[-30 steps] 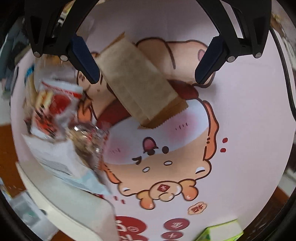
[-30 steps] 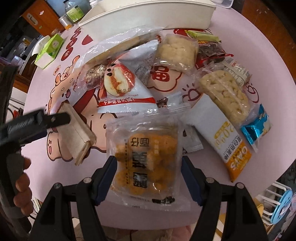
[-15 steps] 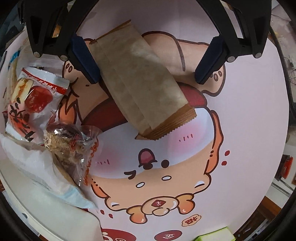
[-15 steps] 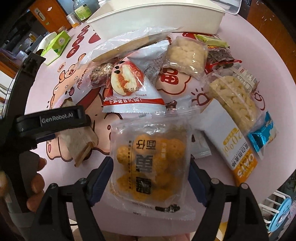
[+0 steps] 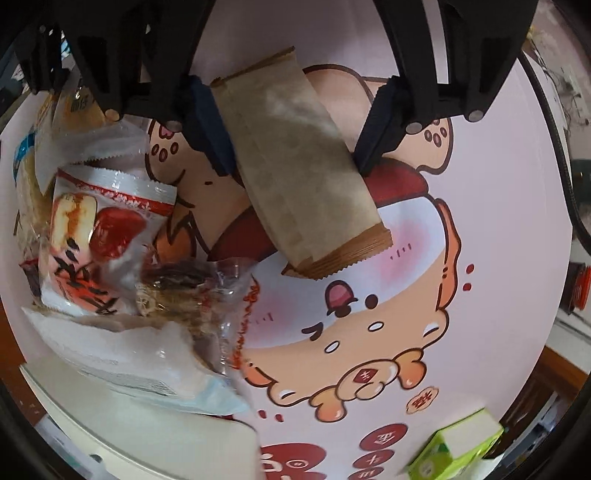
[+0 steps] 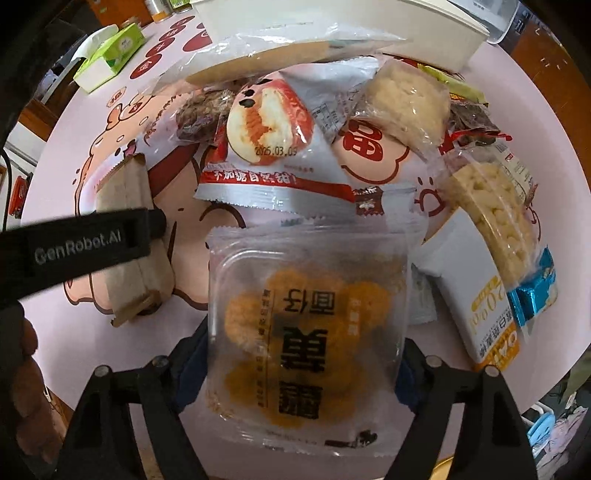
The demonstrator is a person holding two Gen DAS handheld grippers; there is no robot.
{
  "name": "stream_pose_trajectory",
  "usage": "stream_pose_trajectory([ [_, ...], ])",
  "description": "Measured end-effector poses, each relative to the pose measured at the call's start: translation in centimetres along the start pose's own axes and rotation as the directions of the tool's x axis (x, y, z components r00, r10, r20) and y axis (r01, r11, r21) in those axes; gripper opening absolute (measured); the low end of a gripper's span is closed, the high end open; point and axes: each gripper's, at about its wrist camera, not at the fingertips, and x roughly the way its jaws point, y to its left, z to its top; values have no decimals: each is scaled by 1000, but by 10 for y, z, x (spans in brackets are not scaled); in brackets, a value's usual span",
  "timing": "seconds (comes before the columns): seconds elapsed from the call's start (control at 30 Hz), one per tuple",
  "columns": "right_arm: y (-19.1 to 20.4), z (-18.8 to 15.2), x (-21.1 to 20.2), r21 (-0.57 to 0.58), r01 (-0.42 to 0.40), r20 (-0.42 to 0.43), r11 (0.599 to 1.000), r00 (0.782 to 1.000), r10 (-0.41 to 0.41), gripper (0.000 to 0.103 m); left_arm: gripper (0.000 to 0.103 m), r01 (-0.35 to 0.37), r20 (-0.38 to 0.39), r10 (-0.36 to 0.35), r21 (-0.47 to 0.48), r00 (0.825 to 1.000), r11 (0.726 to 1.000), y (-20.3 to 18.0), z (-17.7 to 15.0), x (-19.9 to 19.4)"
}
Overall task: Organize snacks
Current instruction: 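Grasp the brown paper bar with the left gripper while the right grasps the orange-cake pack, then lift both snacks and release them into the white tray with both grippers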
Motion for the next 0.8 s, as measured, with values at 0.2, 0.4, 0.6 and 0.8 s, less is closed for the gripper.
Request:
stream_pose_trajectory([
  [0.2,-2,-5,-6,-14,3,22,1000,1000,-2,69,59,-38,74,35,45,997,998,-10,-14,-11],
  [0.4,-7,-14,-17,-17,-15,22,1000,1000,16,65,58,-45,120,37,67,992,997,-19,-27,-27],
  [0.6,-9,-11,-34,-49,-33,54,998,998,36,65,58,-43,169,29,80,985,996,-2,-33,-54],
  [0.8,-9,-8,-55,-61,-53,85,997,995,59,65,58,-43,212,23,91,977,995,-9,-40,-80],
])
